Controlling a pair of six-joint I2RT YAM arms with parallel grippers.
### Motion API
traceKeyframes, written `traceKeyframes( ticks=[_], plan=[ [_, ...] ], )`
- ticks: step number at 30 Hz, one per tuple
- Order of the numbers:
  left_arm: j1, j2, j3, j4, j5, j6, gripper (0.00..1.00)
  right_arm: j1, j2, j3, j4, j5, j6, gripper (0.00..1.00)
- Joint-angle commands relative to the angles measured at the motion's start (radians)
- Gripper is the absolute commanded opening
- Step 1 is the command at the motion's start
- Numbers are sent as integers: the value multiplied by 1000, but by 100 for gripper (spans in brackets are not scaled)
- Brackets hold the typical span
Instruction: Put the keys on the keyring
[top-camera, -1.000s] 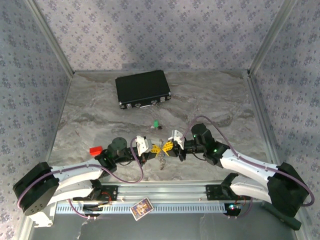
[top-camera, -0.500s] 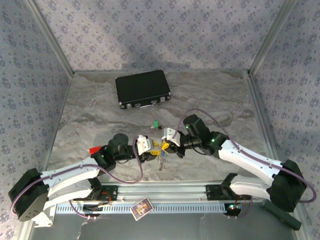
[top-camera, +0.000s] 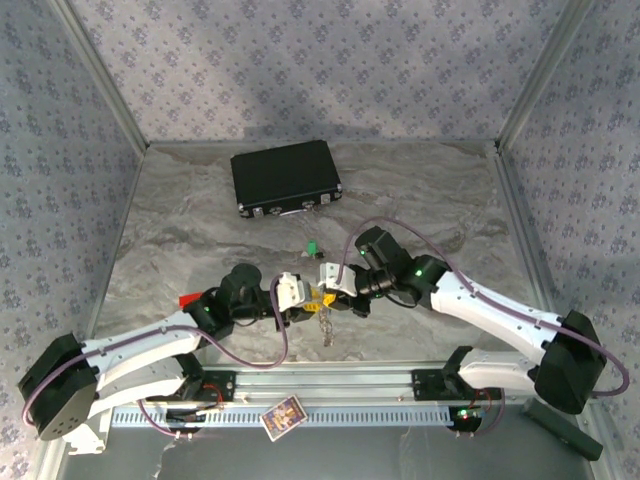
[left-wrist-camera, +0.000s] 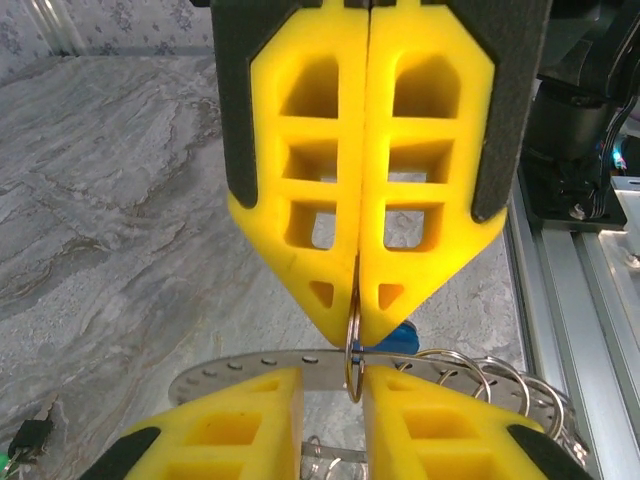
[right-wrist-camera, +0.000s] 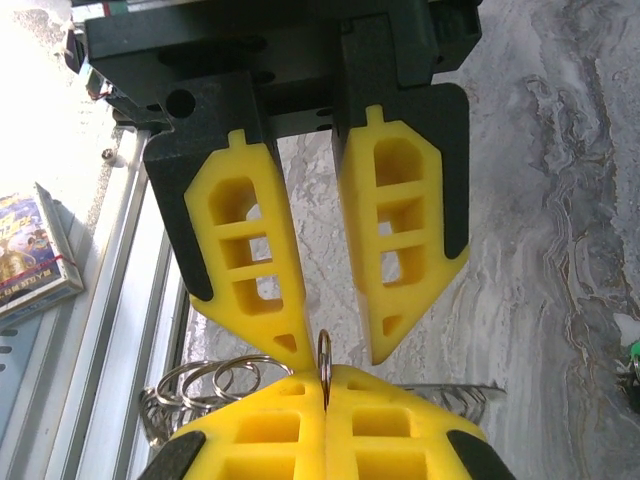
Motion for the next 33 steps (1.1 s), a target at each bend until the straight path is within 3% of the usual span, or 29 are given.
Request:
traceKeyframes(
  ticks=[1,6,9,12,19,33],
  plan=[
    [-3,10,40,-7,39,19,18,12,11,43,-25,-4,-28,0],
    [-2,9,42,-12,42,24,4,10,6,39,-20,-13,-34,0],
    [-3,4,35,-7,46,19,0,-1,-22,8,17,-25,0,19],
    [-1,2,2,61,46,-15,0,-27,-78,-79,138,-61,85,25],
    [-2,22,-114,371,28,-182,0,-75,-192,-299,491,-104,307,30],
    [-3,50,-131,419,31,-209,0,-88,-125,-339,607,-163,373,28]
  ],
)
